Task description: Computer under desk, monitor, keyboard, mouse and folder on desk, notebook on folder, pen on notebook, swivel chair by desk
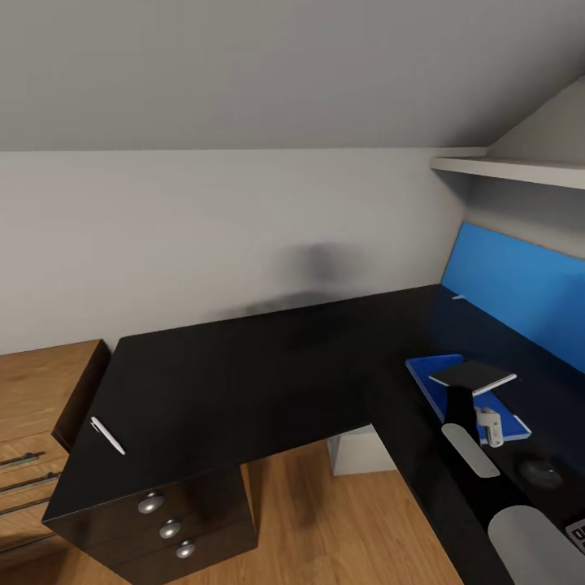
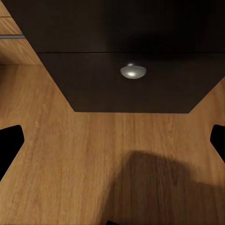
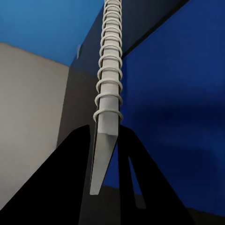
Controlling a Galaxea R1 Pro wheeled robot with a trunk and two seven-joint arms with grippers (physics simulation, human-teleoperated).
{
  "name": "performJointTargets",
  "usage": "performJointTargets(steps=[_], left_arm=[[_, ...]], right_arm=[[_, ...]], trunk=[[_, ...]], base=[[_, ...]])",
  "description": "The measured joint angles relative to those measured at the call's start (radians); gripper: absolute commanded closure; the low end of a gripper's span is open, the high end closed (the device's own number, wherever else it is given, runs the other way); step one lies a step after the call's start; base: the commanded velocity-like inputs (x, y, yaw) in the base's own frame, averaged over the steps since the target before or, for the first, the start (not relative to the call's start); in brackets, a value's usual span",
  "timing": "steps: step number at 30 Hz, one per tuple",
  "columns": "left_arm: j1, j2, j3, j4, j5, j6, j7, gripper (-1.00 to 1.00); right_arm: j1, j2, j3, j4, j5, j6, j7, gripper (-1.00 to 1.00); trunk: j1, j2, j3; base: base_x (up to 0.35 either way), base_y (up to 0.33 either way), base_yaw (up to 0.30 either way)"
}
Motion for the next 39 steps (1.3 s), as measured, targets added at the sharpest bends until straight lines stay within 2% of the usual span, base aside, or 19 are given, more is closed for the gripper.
performJointTargets(steps=[6,7,18,28,33,36,39], left_arm=[[0.0,0.0,0.0,0.001,0.0,0.0,0.0,-1.0],[0.0,0.0,0.0,0.001,0.0,0.0,0.0,-1.0],[0.0,0.0,0.0,0.001,0.0,0.0,-0.001,-1.0],[0.0,0.0,0.0,0.0,0.0,0.0,-0.001,-1.0],[0.0,0.001,0.0,0.0,0.0,0.0,-0.001,-1.0],[0.0,0.001,0.0,0.0,0.0,0.0,-0.001,-1.0],[0.0,0.002,0.0,0.001,0.002,0.001,-0.001,-1.0]], right_arm=[[0.0,0.0,0.0,0.0,0.0,0.002,0.0,1.0],[0.0,0.0,0.0,0.0,0.0,0.002,0.0,-1.0],[0.0,-0.001,0.0,-0.001,0.004,0.006,-0.023,-1.0],[0.0,-0.002,0.0,-0.002,0.004,0.006,-0.024,-1.0],[0.0,-0.001,0.004,-0.005,0.004,0.005,-0.019,-1.0],[0.0,0.002,0.009,-0.013,0.004,0.002,-0.007,-1.0],[0.0,0.005,0.011,-0.021,0.003,0.001,0.035,-1.0]], trunk=[[0.0,0.0,0.0],[0.0,0.0,0.0],[0.0,0.0,0.0],[0.001,0.0,0.0],[0.0,0.0,0.0],[-0.011,0.021,0.009],[-0.023,0.042,0.019]], base=[[0.0,0.0,0.0],[0.0,0.0,0.0],[-0.017,0.0,0.0],[-0.277,0.0,0.0],[-0.095,0.0,0.0],[-0.015,0.0,0.0],[-0.005,0.0,0.0]])
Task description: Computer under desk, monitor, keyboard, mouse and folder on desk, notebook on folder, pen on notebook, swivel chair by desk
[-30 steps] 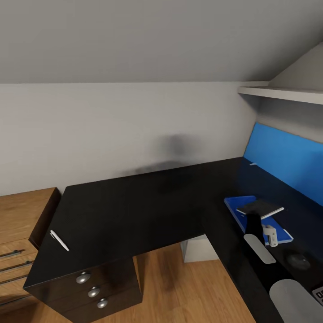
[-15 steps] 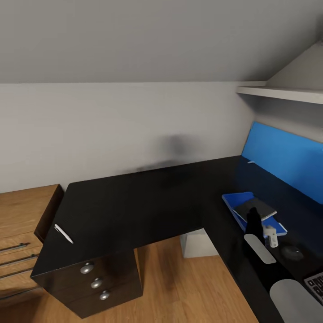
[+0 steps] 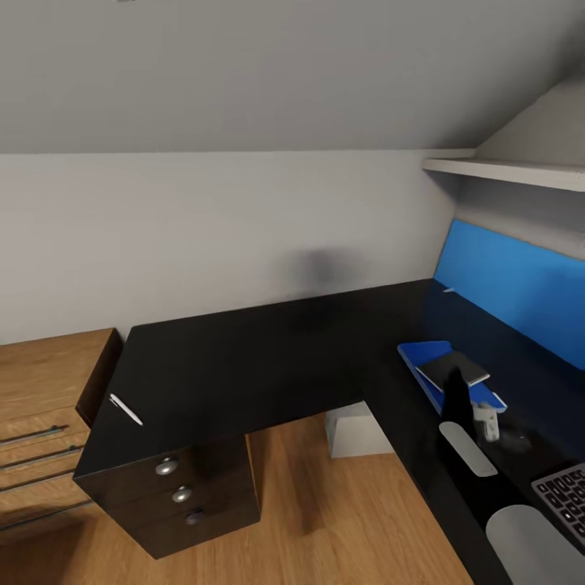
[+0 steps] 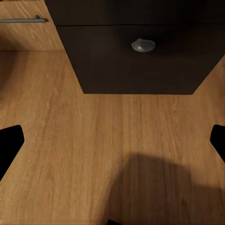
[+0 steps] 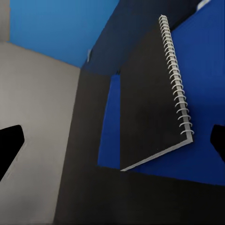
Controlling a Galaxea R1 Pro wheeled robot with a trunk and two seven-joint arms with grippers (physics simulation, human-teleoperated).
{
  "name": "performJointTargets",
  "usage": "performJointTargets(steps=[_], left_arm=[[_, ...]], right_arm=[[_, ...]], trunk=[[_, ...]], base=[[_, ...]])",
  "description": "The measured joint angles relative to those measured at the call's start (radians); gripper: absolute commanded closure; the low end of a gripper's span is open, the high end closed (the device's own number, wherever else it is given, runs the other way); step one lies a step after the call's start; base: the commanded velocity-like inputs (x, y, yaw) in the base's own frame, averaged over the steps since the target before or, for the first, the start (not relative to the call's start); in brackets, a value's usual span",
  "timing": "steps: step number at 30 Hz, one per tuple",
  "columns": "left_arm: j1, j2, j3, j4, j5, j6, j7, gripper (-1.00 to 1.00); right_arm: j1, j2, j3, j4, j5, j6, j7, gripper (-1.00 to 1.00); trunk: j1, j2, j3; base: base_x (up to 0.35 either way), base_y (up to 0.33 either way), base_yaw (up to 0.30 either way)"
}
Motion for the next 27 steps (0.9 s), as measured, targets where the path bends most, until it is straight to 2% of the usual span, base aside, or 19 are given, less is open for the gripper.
performJointTargets(steps=[3,5,6,8,9,11,13,14,15,16,17,18,19,21,22,23,27], left_arm=[[0.0,0.001,0.003,0.0,0.001,0.001,0.001,-1.0],[0.0,0.003,0.008,0.0,0.004,0.026,0.001,-1.0],[0.0,0.004,0.009,0.001,0.005,0.068,0.003,-1.0],[0.0,0.004,0.01,0.0,0.005,0.144,0.006,-1.0],[0.0,0.005,0.01,0.001,0.006,0.195,0.008,-1.0],[0.0,0.005,0.01,0.0,0.006,0.231,0.008,-1.0],[0.0,0.006,0.01,0.001,0.006,0.254,0.008,-1.0],[0.0,0.005,0.011,0.001,0.006,0.257,0.008,-1.0],[0.0,0.005,0.01,0.001,0.006,0.263,0.007,-1.0],[0.0,0.005,0.011,0.001,0.006,0.264,0.007,-1.0],[0.0,0.005,0.011,0.001,0.006,0.266,0.007,-1.0],[0.0,0.006,0.011,0.001,0.006,0.267,0.006,-1.0],[0.0,0.006,0.011,0.001,0.006,0.267,0.006,-1.0],[0.0,0.006,0.011,0.001,0.006,0.268,0.005,-1.0],[0.0,0.006,0.011,0.001,0.006,0.269,0.004,-1.0],[0.0,0.005,0.011,0.001,0.006,0.269,0.003,-1.0],[0.0,0.005,0.011,0.001,0.006,0.269,0.003,-1.0]], right_arm=[[0.0,0.005,0.0,-0.003,0.0,0.0,0.05,-1.0],[0.001,0.038,-0.002,-0.004,0.005,-0.001,0.093,-1.0],[0.002,0.064,-0.003,-0.003,0.008,-0.002,0.104,-1.0],[0.002,0.098,-0.001,-0.001,0.011,-0.003,0.111,-1.0],[0.003,0.123,0.006,0.0,0.023,-0.004,0.114,-1.0],[0.003,0.151,0.021,0.005,0.054,-0.005,0.115,-1.0],[0.003,0.196,0.049,0.031,0.126,-0.015,0.116,-1.0],[0.003,0.21,0.055,0.043,0.15,-0.021,0.116,-1.0],[0.004,0.246,0.071,0.083,0.228,-0.055,0.116,-1.0],[0.003,0.261,0.075,0.098,0.26,-0.071,0.116,-1.0],[0.003,0.285,0.08,0.128,0.319,-0.102,0.115,-1.0],[0.003,0.297,0.083,0.143,0.351,-0.117,0.114,-1.0],[0.003,0.317,0.086,0.17,0.409,-0.14,0.113,-1.0],[0.003,0.336,0.087,0.195,0.463,-0.155,0.112,-1.0],[0.003,0.352,0.088,0.216,0.508,-0.165,0.112,-1.0],[0.004,0.369,0.091,0.268,0.6,-0.179,0.111,-1.0],[0.004,0.369,0.12,0.311,0.678,-0.182,0.11,-1.0]], trunk=[[-0.011,0.021,0.009],[-0.019,0.035,0.016],[-0.023,0.042,0.019],[-0.031,0.056,0.026],[-0.034,0.063,0.03],[-0.042,0.077,0.038],[-0.05,0.091,0.046],[-0.054,0.098,0.05],[-0.058,0.105,0.054],[-0.061,0.112,0.057],[-0.065,0.119,0.061],[-0.069,0.126,0.065],[-0.073,0.133,0.069],[-0.081,0.147,0.076],[-0.084,0.154,0.08],[-0.088,0.161,0.083],[-0.104,0.189,0.096]], base=[[-0.001,0.0,0.0],[0.0,0.0,0.0],[0.0,0.0,0.019],[0.0,0.0,0.096],[0.0,0.0,0.14],[0.0,0.0,0.186],[0.0,0.0,0.222],[0.0,0.0,0.239],[0.0,0.0,0.241],[0.0,0.0,0.245],[0.0,0.0,0.247],[0.0,0.0,0.253],[0.0,0.0,0.258],[0.0,0.0,0.266],[0.0,0.0,0.282],[0.0,0.0,0.283],[0.0,0.0,0.285]])
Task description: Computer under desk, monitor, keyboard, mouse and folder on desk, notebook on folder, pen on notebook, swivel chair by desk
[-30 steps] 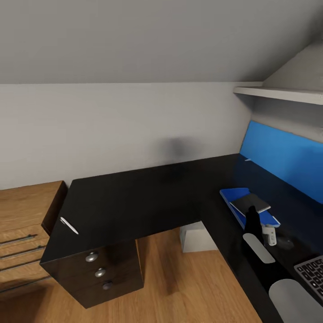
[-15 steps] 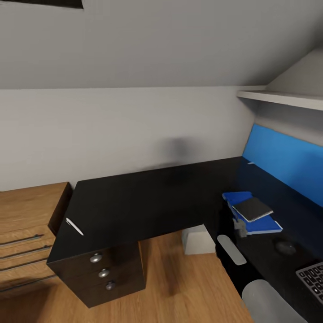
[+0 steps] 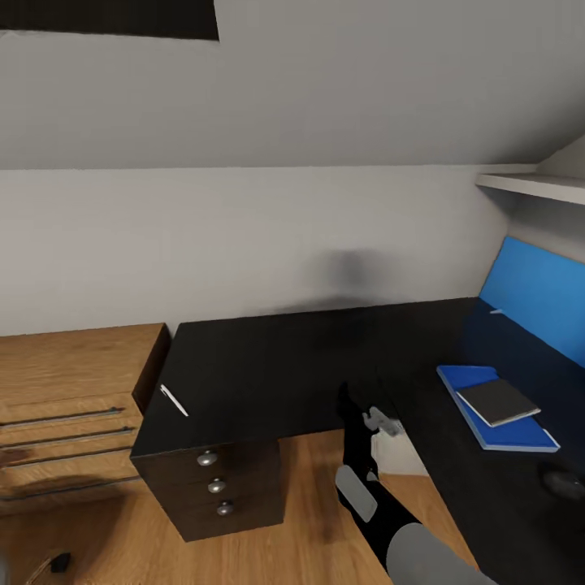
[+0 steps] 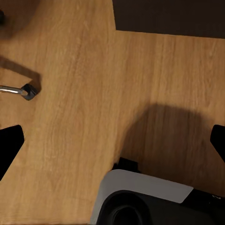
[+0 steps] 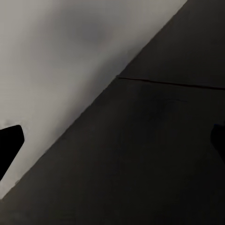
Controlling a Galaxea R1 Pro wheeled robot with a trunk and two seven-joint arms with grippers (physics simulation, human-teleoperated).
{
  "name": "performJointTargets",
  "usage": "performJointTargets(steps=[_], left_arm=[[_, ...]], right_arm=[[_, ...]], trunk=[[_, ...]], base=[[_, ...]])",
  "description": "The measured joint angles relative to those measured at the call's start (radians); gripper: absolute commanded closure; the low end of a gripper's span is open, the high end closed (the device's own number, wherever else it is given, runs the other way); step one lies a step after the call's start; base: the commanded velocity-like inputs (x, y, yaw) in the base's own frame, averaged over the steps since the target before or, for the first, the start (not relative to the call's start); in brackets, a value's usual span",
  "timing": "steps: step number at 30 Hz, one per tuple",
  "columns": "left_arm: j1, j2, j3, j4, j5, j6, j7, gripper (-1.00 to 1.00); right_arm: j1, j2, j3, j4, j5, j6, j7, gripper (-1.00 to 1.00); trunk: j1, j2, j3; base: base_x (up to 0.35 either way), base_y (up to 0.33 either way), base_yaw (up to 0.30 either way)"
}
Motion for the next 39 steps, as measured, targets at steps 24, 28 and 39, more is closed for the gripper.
performJointTargets(steps=[24,28,39], left_arm=[[0.0,0.0,0.003,-0.002,-0.005,-0.009,0.004,-1.0],[0.0,0.0,0.004,-0.002,-0.005,-0.009,0.004,-1.0],[0.0,0.003,0.004,-0.001,-0.005,-0.011,0.005,-1.0]], right_arm=[[0.0,0.0,0.058,0.04,0.082,-0.009,-0.018,-1.0],[0.0,0.0,0.061,0.04,0.078,-0.007,-0.08,-1.0],[0.0,0.0,0.062,0.045,0.162,-0.004,-0.107,-1.0]], trunk=[[-0.092,0.168,0.075],[-0.107,0.196,0.088],[-0.15,0.273,0.123]], base=[[0.0,0.0,0.29],[0.0,0.0,0.29],[0.0,0.0,0.075]])
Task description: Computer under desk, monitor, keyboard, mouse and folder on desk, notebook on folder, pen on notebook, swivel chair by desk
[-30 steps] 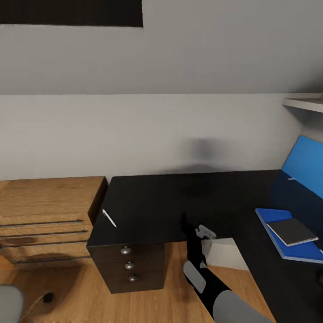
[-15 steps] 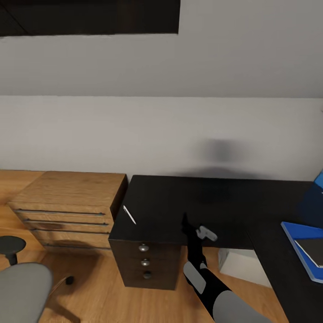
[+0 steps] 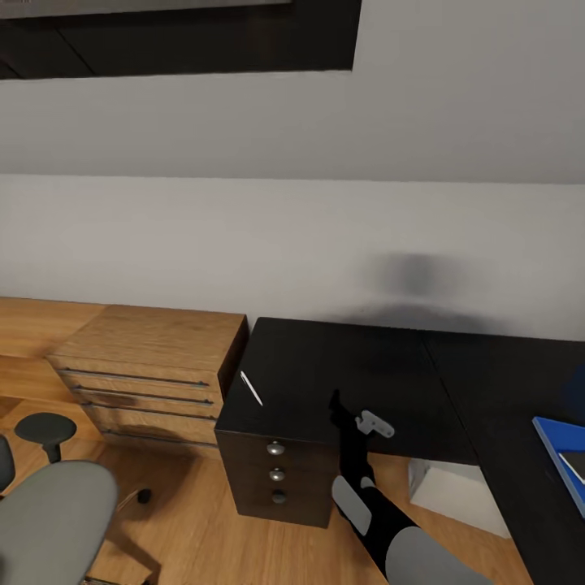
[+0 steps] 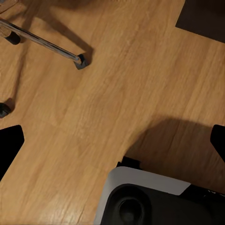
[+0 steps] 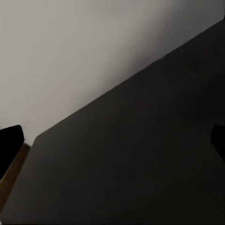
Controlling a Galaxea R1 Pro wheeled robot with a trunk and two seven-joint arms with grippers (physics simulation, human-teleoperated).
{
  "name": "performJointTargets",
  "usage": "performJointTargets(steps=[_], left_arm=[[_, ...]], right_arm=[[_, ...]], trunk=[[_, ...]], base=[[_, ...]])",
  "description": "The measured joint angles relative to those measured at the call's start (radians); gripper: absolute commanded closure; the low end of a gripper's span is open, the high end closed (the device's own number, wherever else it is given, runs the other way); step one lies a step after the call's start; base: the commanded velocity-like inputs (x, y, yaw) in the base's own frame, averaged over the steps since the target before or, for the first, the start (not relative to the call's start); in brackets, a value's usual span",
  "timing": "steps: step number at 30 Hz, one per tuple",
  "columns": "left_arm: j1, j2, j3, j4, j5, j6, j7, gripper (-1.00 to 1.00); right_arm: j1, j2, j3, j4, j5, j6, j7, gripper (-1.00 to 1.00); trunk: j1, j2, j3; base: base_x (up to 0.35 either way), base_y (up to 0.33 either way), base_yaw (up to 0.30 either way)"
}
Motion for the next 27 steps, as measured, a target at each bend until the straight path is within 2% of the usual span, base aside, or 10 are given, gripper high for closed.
performJointTargets(steps=[8,13,14,15,17,19,23,27], left_arm=[[0.0,-0.001,0.0,0.0,0.0,0.001,0.0,-1.0],[0.0,-0.001,-0.001,0.0,-0.001,0.002,0.0,-1.0],[0.0,-0.002,-0.002,0.0,-0.001,0.002,0.0,-1.0],[0.0,-0.002,-0.004,0.0,-0.002,0.003,0.0,-1.0],[0.0,-0.003,-0.004,0.0,-0.003,0.003,-0.001,-1.0],[0.0,-0.003,-0.005,0.0,-0.003,0.003,-0.001,-1.0],[0.0,-0.005,-0.008,0.0,-0.004,0.004,-0.002,-1.0],[0.0,-0.007,-0.012,0.0,-0.005,0.003,-0.002,-1.0]], right_arm=[[0.0,0.0,-0.002,-0.003,0.036,0.025,0.001,-1.0],[-0.007,0.0,-0.005,-0.01,0.104,0.232,-0.028,-1.0],[-0.02,0.0,-0.005,-0.012,0.131,0.304,-0.059,-1.0],[-0.078,0.0,-0.005,-0.018,0.206,0.467,-0.183,-1.0],[-0.131,0.0,-0.005,-0.021,0.269,0.577,-0.263,-1.0],[-0.148,0.0,-0.004,-0.021,0.297,0.617,-0.285,-1.0],[-0.182,0.0,-0.001,-0.021,0.488,0.784,-0.356,-1.0],[-0.186,0.0,-0.003,-0.022,0.588,0.904,-0.401,-1.0]], trunk=[[-0.031,0.056,0.025],[-0.05,0.091,0.041],[-0.054,0.098,0.044],[-0.058,0.105,0.047],[-0.065,0.119,0.054],[-0.073,0.133,0.06],[-0.088,0.161,0.072],[-0.104,0.189,0.085]], base=[[0.0,0.0,0.002],[0.0,0.0,0.0],[0.0,0.0,0.0],[0.0,0.0,0.0],[0.0,0.0,0.0],[0.0,0.0,0.0],[0.0,0.0,0.0],[0.0,0.0,0.0]])
